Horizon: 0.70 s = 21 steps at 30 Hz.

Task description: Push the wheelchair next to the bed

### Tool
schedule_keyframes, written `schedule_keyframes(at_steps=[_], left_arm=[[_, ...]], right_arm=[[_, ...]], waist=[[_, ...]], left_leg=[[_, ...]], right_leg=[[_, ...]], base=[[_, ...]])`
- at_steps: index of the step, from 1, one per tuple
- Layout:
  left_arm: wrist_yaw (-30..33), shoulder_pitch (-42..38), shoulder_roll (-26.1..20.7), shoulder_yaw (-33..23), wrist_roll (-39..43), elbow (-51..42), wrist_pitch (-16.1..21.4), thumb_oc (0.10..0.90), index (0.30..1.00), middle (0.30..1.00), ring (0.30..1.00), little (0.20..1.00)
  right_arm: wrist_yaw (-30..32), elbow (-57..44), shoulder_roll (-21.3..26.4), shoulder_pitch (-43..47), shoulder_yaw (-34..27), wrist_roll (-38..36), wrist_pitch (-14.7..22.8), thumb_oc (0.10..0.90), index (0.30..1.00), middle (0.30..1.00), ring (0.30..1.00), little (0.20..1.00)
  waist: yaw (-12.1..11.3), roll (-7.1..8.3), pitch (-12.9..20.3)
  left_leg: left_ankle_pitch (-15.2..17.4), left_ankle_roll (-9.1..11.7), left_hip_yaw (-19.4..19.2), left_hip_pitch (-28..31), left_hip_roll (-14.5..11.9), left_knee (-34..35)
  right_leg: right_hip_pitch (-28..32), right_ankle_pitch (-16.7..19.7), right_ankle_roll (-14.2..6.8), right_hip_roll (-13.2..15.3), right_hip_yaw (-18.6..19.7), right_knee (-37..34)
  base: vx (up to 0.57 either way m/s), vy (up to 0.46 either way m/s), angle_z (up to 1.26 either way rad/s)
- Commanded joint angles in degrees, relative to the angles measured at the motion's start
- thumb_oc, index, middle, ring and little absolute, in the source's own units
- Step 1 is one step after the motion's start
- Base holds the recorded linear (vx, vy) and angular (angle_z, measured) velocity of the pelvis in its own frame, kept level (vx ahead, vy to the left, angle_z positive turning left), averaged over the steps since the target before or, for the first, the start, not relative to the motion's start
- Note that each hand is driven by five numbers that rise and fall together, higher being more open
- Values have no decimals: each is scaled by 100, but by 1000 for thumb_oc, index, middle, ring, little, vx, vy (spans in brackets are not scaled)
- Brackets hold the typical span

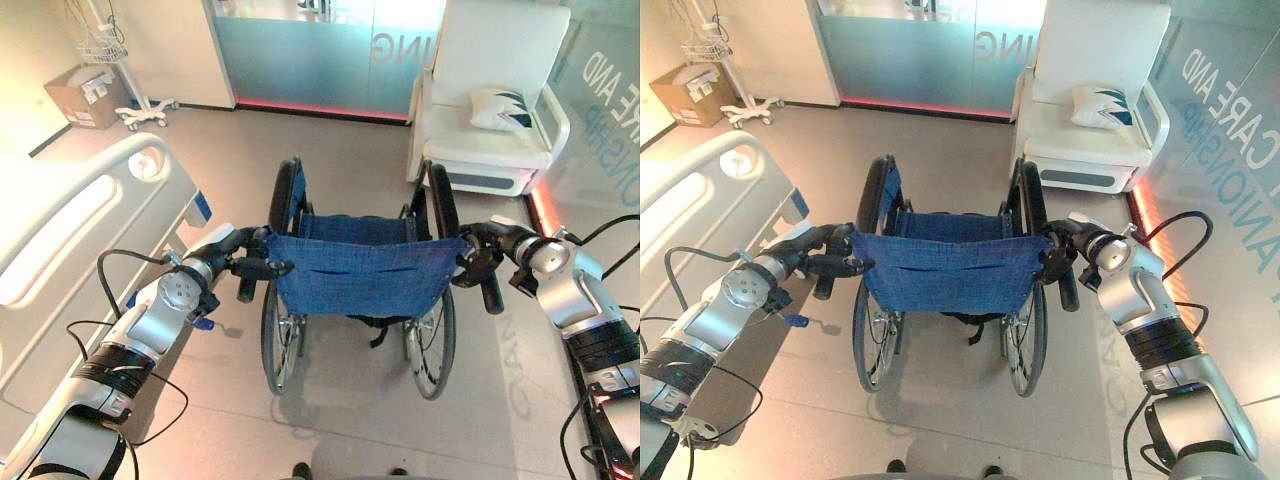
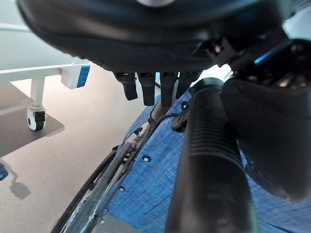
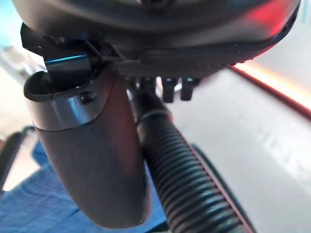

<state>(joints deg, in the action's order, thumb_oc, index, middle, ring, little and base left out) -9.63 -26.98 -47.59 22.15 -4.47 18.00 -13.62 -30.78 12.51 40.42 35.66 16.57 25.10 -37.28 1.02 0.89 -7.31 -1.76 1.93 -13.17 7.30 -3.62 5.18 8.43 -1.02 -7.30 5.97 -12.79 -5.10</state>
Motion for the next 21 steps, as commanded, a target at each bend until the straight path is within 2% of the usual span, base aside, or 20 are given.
schedule_keyframes(at_steps=[1, 4, 6, 9, 13, 14, 15, 19, 21], left_arm=[[157, -297, -196, -12, -593, 716, -283, 800, 900, 900, 900, 900], [178, -358, -61, 54, -626, 702, -314, 800, 900, 900, 900, 900], [168, -446, -22, 125, -613, 712, -348, 800, 900, 900, 900, 900], [182, -514, 51, 184, -606, 811, -294, 800, 900, 900, 900, 900], [126, -663, 111, 268, -587, 917, -262, 800, 900, 900, 900, 900], [135, -736, 174, 348, -567, 992, -231, 800, 900, 900, 900, 900], [131, -745, 177, 352, -567, 1006, -219, 800, 900, 900, 900, 900], [167, -743, 269, 401, -555, 1045, -164, 800, 900, 900, 900, 900], [175, -760, 312, 439, -554, 1047, -176, 800, 900, 900, 900, 900]], right_arm=[[-23, 1123, 673, -431, 225, 991, -1310, 800, 900, 900, 900, 900], [806, 1731, 339, -433, 241, 167, -1876, 800, 900, 900, 900, 900], [868, 2028, 172, -337, 293, -28, -2079, 800, 900, 900, 900, 900], [610, 2493, -4, -241, 439, -26, -2135, 800, 900, 900, 900, 900], [786, 3264, -218, -74, 634, -823, -2076, 800, 900, 900, 900, 900], [1049, 3704, -335, -12, 624, -1383, -1906, 800, 900, 900, 900, 900], [1109, 3753, -351, -1, 621, -1430, -1893, 800, 900, 900, 900, 900], [2106, 4233, -484, -33, 545, -2014, -1571, 800, 900, 900, 900, 900], [2033, 4284, -553, -12, 551, -2052, -1562, 800, 900, 900, 900, 900]], waist=[[111, 43, -50], [57, 18, -28], [34, 9, -23], [-3, -4, -16], [-73, -4, -3], [-107, -5, 13], [-111, -3, 12], [-158, -25, 47], [-160, -38, 53]], left_leg=[[269, -57, -147, 143, 241, -18], [287, -61, -116, 153, 250, -18], [285, -54, -114, 149, 252, -18], [285, -48, -102, 139, 259, -18], [284, -49, -61, 130, 268, -18], [277, -53, -45, 132, 272, -18], [276, -54, -45, 133, 274, -18], [283, -68, -23, 131, 276, -18], [279, -72, -3, 129, 288, -18]], right_leg=[[-188, 356, 102, -181, 174, 10], [-168, 350, 111, -179, 160, 10], [-167, 350, 120, -176, 144, 10], [-170, 352, 128, -172, 130, 10], [-158, 344, 144, -163, 98, 10], [-149, 347, 153, -162, 84, 10], [-147, 346, 155, -161, 82, 10], [-144, 340, 153, -156, 73, 10], [-143, 338, 163, -160, 91, 10]], base=[[0, 0, 0], [0, 0, 0], [0, 0, 0], [0, 0, 0], [0, 0, 0], [0, 0, 0], [0, 0, 0], [0, 0, 0], [0, 0, 0]])
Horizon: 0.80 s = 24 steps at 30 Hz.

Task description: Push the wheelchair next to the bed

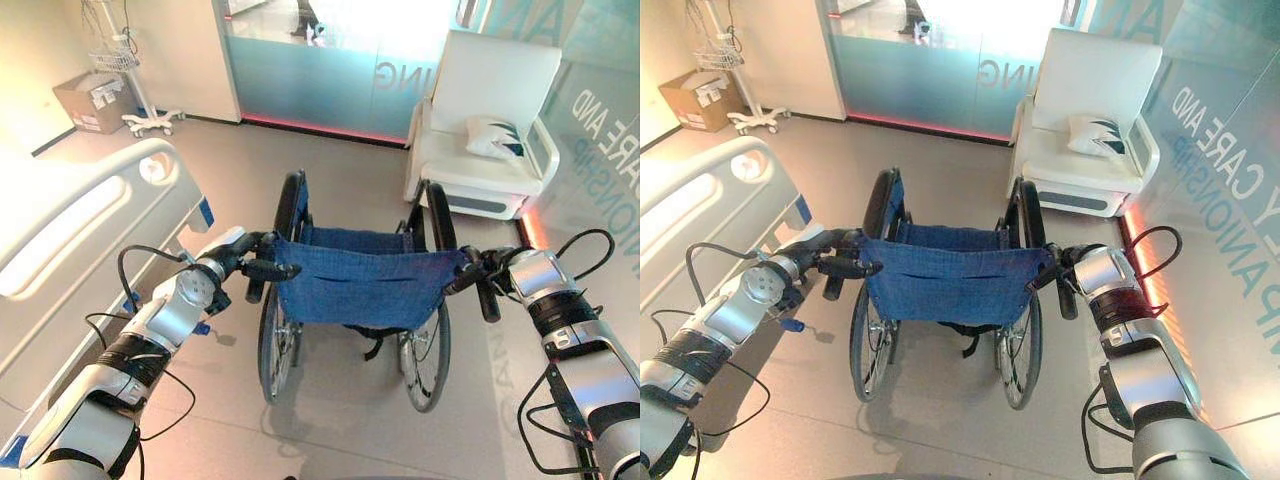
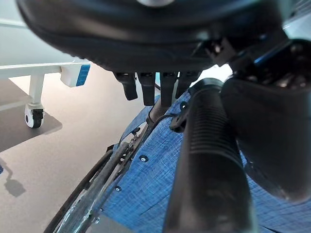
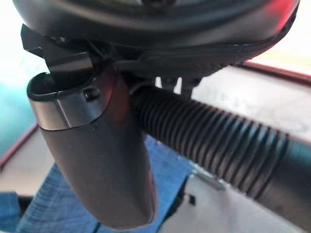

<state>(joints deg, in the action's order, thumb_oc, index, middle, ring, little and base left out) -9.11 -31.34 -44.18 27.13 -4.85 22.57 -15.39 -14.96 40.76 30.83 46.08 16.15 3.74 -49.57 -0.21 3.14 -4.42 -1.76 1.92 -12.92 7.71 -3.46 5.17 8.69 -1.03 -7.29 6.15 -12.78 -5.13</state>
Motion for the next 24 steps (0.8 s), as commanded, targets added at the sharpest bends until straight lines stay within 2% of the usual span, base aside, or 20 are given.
schedule_keyframes(at_steps=[1, 6, 8, 11, 12, 13, 15, 16, 17, 24], left_arm=[[124, -323, -21, -58, -522, 594, 10, 800, 900, 900, 900, 900], [-7, -386, 20, 27, -601, 659, 23, 800, 900, 900, 900, 900], [-144, -401, 44, 58, -607, 693, -81, 800, 900, 900, 900, 900], [-319, -375, 108, 95, -724, 804, -279, 800, 900, 900, 900, 900], [-526, -343, 137, 171, -982, 881, -517, 800, 900, 900, 900, 900], [-613, -335, 138, 208, -1064, 931, -597, 800, 900, 900, 900, 900], [-1180, -378, 137, 344, -1518, 1101, -1033, 800, 900, 900, 900, 900], [-1264, -395, 138, 364, -1582, 1129, -1100, 800, 900, 900, 900, 900], [-1470, -436, 174, 425, -1882, 1260, -1376, 800, 900, 900, 900, 900], [-2118, -839, 563, 645, -2472, 1862, -2003, 800, 900, 900, 900, 900]], right_arm=[[468, 1484, 387, -1061, 608, 19, -292, 800, 900, 900, 900, 900], [422, 1438, 249, -1016, 717, -124, 151, 800, 900, 900, 900, 900], [378, 1321, 250, -965, 772, -100, 350, 800, 900, 900, 900, 900], [369, 1119, 229, -976, 823, -55, 457, 800, 900, 900, 900, 900], [356, 927, 231, -975, 862, 13, 486, 800, 900, 900, 900, 900], [354, 843, 238, -969, 888, 30, 470, 800, 900, 900, 900, 900], [344, 564, 251, -910, 958, 37, 440, 800, 900, 900, 900, 900], [338, 536, 248, -893, 967, 44, 422, 800, 900, 900, 900, 900], [343, 434, 227, -851, 1007, 76, 389, 800, 900, 900, 900, 900], [258, 332, 51, -606, 1139, 279, 172, 800, 900, 900, 900, 900]], waist=[[-40, -267, -235], [-55, -289, -227], [-59, -296, -214], [-42, -304, -212], [-25, -307, -215], [-16, -309, -218], [19, -314, -234], [25, -316, -238], [49, -323, -241], [126, -320, -243]], left_leg=[[278, -71, -26, 87, 272, -17], [280, -77, 13, 81, 289, -17], [279, -73, 24, 77, 294, -17], [274, -71, 28, 72, 295, -17], [269, -69, 27, 67, 294, -17], [267, -69, 27, 66, 295, -17], [262, -69, 32, 67, 297, -17], [263, -71, 34, 68, 299, -17], [264, -73, 28, 71, 298, -17], [256, -67, -18, 80, 291, -17]], right_leg=[[-169, 340, 163, -176, 90, 13], [-165, 343, 171, -161, 84, 13], [-160, 336, 173, -155, 79, 13], [-168, 342, 168, -152, 78, 13], [-175, 341, 165, -152, 83, 13], [-176, 340, 164, -151, 86, 13], [-179, 335, 160, -152, 97, 13], [-181, 334, 160, -154, 101, 13], [-185, 331, 157, -154, 105, 13], [-191, 320, 157, -161, 129, 13]], base=[[0, 0, 0], [0, 0, 0], [0, 0, 0], [0, 0, 0], [0, 0, 0], [0, 0, 0], [0, 0, 0], [0, 0, 0], [0, 0, 0], [0, 0, 0]])
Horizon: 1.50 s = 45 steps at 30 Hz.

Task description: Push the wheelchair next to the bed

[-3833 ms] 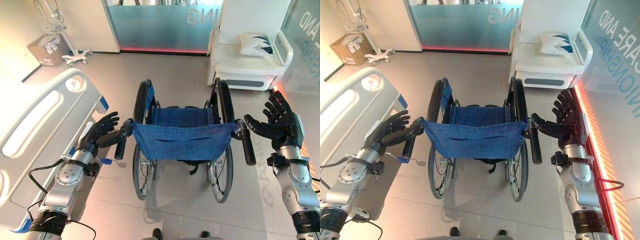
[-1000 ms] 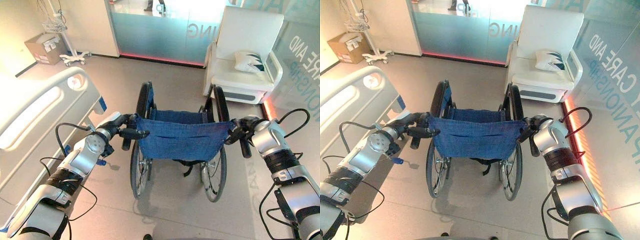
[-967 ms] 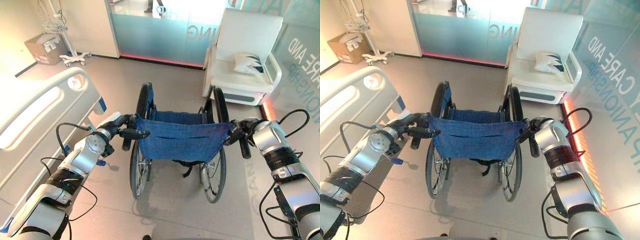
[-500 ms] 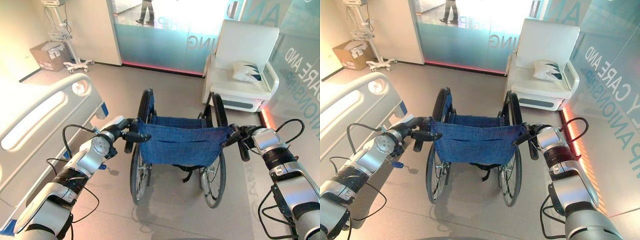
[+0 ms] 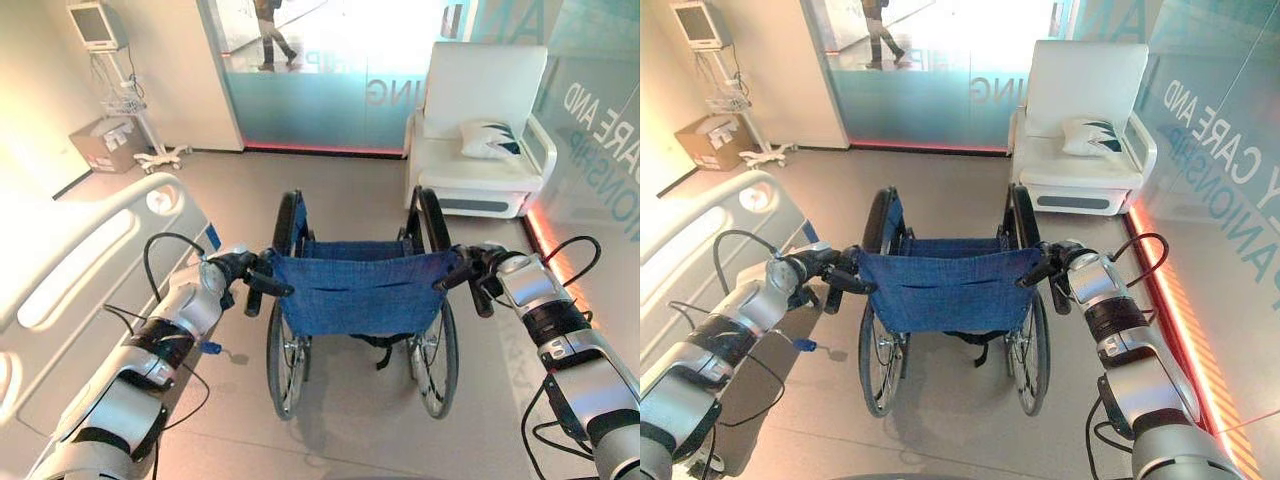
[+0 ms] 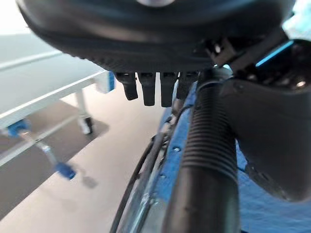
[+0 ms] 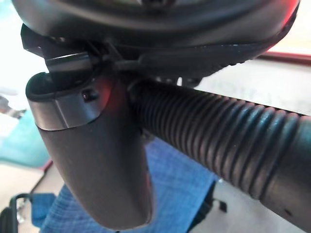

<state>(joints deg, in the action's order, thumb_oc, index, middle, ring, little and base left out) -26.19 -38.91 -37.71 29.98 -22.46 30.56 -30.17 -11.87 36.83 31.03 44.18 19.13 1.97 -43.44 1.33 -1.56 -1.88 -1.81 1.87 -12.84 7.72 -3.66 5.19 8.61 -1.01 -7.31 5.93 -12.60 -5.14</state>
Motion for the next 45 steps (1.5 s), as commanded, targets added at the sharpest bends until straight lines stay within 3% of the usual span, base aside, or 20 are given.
schedule_keyframes(at_steps=[1, 5, 6, 7, 8, 12, 15, 19, 23, 27, 28, 32, 36, 42, 43, 45], left_arm=[[-497, -129, -35, 376, -736, 1108, -571, 800, 900, 900, 900, 900], [-729, -247, 222, 429, -798, 1227, -757, 800, 900, 900, 900, 900], [-715, -257, 249, 433, -780, 1235, -765, 778, 867, 867, 867, 867], [-618, -262, 322, 416, -726, 1294, -735, 549, 524, 524, 524, 524], [-484, -252, 377, 413, -589, 1305, -733, 400, 300, 300, 300, 300], [95, -185, 493, 319, -165, 1338, -510, 400, 300, 300, 300, 300], [593, -86, 521, 203, 133, 1311, -273, 400, 300, 300, 300, 300], [856, 49, 519, 114, 296, 1236, -68, 400, 300, 300, 300, 300], [1117, 108, 537, 62, 417, 1104, 52, 400, 300, 300, 300, 300], [1400, 195, 472, 0, 590, 861, 252, 400, 300, 300, 300, 300], [1538, 256, 457, -42, 669, 801, 416, 400, 300, 300, 300, 300], [1730, 401, 441, -146, 872, 566, 593, 400, 300, 300, 300, 300], [1851, 495, 511, -194, 928, 538, 662, 400, 300, 300, 300, 300], [1825, 353, 568, -156, 1065, 759, 659, 400, 300, 300, 300, 300], [1819, 284, 599, -142, 1145, 851, 641, 400, 300, 300, 300, 300], [1806, 59, 552, -113, 1363, 1010, 628, 400, 300, 300, 300, 300]], right_arm=[[-41, 718, 3, -391, 855, 482, -473, 800, 900, 900, 900, 900], [-92, 650, -104, -286, 902, 468, -553, 800, 900, 900, 900, 900], [-87, 644, -124, -269, 914, 455, -564, 800, 900, 900, 900, 900], [-112, 591, -152, -267, 929, 473, -549, 565, 547, 547, 547, 547], [-113, 531, -180, -279, 952, 447, -499, 400, 300, 300, 300, 300], [-443, 375, -204, -338, 998, 736, -558, 400, 300, 300, 300, 300], [-1074, 340, -125, -447, 1034, 1266, -612, 400, 300, 300, 300, 300], [-1603, 395, -66, -532, 1072, 1906, -505, 400, 300, 300, 300, 300], [-1654, 301, -35, -481, 1138, 2032, -380, 400, 300, 300, 300, 300], [-1310, -58, 19, -455, 1158, 1729, -298, 400, 300, 300, 300, 300], [-1112, -129, 64, -433, 1133, 1697, -20, 400, 300, 300, 300, 300], [-832, -344, 184, -416, 1065, 1625, 397, 400, 300, 300, 300, 300], [-460, -247, 249, -354, 1046, 1514, 762, 400, 300, 300, 300, 300], [-367, 38, 266, 4, 1204, 1665, 1138, 400, 300, 300, 300, 300], [-339, 154, 262, 102, 1260, 1668, 1259, 400, 300, 300, 300, 300], [-255, 358, 213, 331, 1357, 1665, 1402, 400, 300, 300, 300, 300]], waist=[[-24, 153, -499], [-9, 172, -509], [-10, 172, -510], [-3, 176, -515], [8, 182, -516], [27, 199, -504], [27, 222, -516], [-3, 250, -531], [-30, 275, -547], [-63, 290, -575], [-76, 290, -578], [-119, 288, -590], [-157, 279, -571], [-202, 253, -546], [-212, 238, -545], [-219, 127, -632]], left_leg=[[256, -63, -26, 78, 313, -19], [250, -67, -26, 63, 318, -19], [250, -68, -24, 60, 318, -19], [254, -69, -22, 58, 321, -19], [257, -71, -23, 60, 321, -19], [253, -63, -50, 56, 311, -19], [246, -52, -82, 57, 300, -19], [241, -47, -89, 52, 290, -19], [234, -46, -79, 47, 285, -19], [229, -42, -56, 36, 291, -19], [238, -49, -51, 35, 296, -19], [251, -62, -25, 27, 318, -19], [279, -81, 3, 35, 348, -19], [311, -138, 10, 69, 406, -19], [310, -157, 18, 70, 412, -19], [252, -260, 32, 26, 423, -42]], right_leg=[[-185, 320, 161, -139, 116, 14], [-201, 320, 170, -149, 136, 14], [-205, 320, 171, -150, 139, 14], [-208, 319, 172, -156, 144, 14], [-211, 316, 174, -162, 156, 14], [-224, 312, 181, -172, 175, 14], [-223, 308, 191, -175, 170, 14], [-222, 311, 195, -172, 143, 14], [-219, 316, 199, -169, 125, 14], [-215, 324, 206, -162, 107, 14], [-216, 327, 206, -155, 100, 14], [-214, 327, 205, -140, 82, 14], [-199, 315, 194, -110, 64, 14], [-106, 298, 160, -19, -12, 68], [-113, 257, 145, 11, -32, 178], [-480, 52, 47, 125, -104, 1328]], base=[[0, 0, 0], [1, -8, 0], [0, 0, 0], [0, 0, 0], [0, 0, 0], [0, 0, 0], [0, 0, 0], [3, -1, 1], [0, 0, 0], [0, 0, 0], [0, 0, 0], [0, 0, 0], [15, 29, 1], [46, 95, 1], [56, 193, 1], [34, 190, -1]])
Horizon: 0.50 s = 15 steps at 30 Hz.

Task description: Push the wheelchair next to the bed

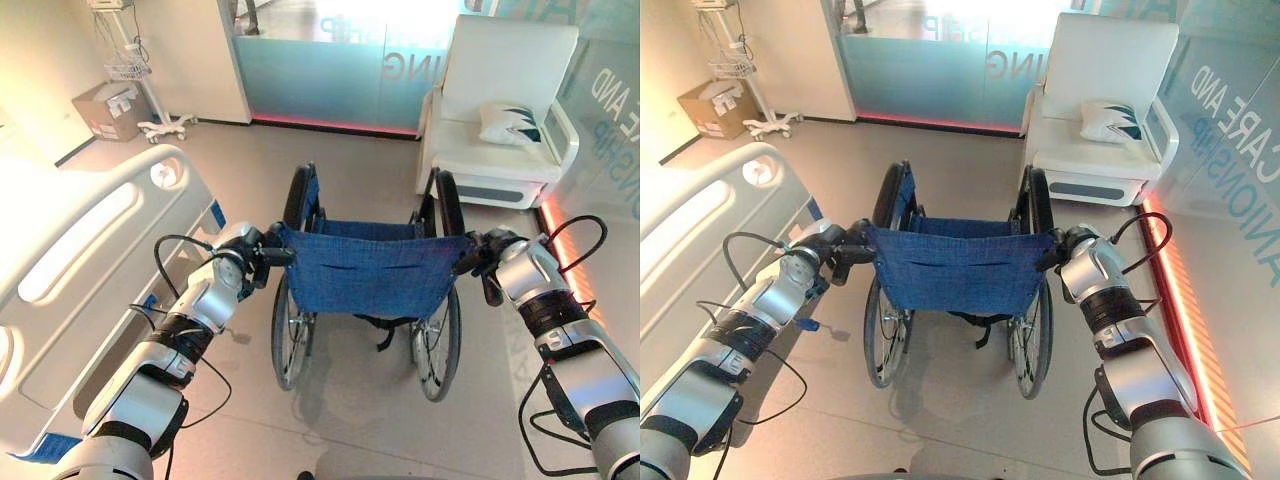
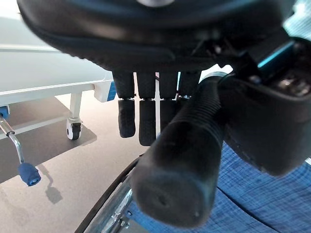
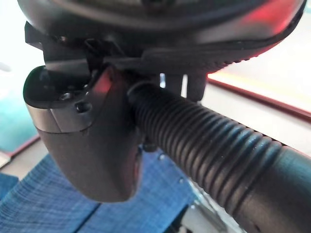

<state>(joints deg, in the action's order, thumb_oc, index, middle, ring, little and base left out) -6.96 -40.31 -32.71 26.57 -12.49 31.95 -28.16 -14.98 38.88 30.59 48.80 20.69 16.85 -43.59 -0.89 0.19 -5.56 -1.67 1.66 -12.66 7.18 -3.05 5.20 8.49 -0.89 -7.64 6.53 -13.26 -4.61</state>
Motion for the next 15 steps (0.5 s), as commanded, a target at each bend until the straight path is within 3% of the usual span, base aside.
schedule_keyframes(at_steps=[1, 3, 5, 8, 11, 15], left_arm=[[-118, 174, 38, 231, 392, 878, 422, 400, 300, 300, 300, 300], [-96, -47, -85, 257, 612, 923, 465, 400, 300, 300, 300, 300], [-125, -122, -140, 240, 766, 917, 529, 400, 300, 300, 300, 300], [-16, -23, -58, 154, 914, 801, 531, 400, 300, 300, 300, 300], [181, -183, 14, 225, 1148, 1000, 715, 400, 300, 300, 300, 300], [267, -314, 79, 300, 1263, 1317, 993, 400, 300, 300, 300, 300]], right_arm=[[72, 166, 254, -111, 1210, 143, 1427, 400, 300, 300, 300, 300], [207, 189, 359, -26, 1200, -114, 1587, 400, 300, 300, 300, 300], [363, 281, 424, -25, 1149, -295, 1706, 400, 300, 300, 300, 300], [615, 329, 354, -136, 1050, -338, 1797, 400, 300, 300, 300, 300], [747, 564, 341, 115, 1061, -215, 1856, 400, 300, 300, 300, 300], [820, 1103, 367, 427, 1259, -370, 2075, 400, 300, 300, 300, 300]], waist=[[5, -48, -275], [28, -125, -543], [40, -120, -739], [150, 56, -863], [198, 67, -942], [130, 117, -865]], left_leg=[[230, -251, 11, 67, 372, -51], [161, -269, 122, 39, 346, -104], [203, -234, 241, 114, 363, -191], [498, -152, 490, 390, 483, -322], [812, -162, 616, 539, 450, -419], [973, -160, 562, 401, 374, -791]], right_leg=[[-557, 32, 55, 96, -34, 1426], [-1394, 608, -180, 360, -20, 2840], [-1734, 941, -232, 492, -71, 3165], [-1820, 1383, -259, 669, -33, 1920], [-1827, 1546, -294, 966, 43, 637], [-1596, 1432, -314, 978, 11, 468]], base=[[-15, 126, -6], [-34, 125, -16], [134, 22, 3], [340, -151, 14], [331, -249, 32], [277, -290, 30]])
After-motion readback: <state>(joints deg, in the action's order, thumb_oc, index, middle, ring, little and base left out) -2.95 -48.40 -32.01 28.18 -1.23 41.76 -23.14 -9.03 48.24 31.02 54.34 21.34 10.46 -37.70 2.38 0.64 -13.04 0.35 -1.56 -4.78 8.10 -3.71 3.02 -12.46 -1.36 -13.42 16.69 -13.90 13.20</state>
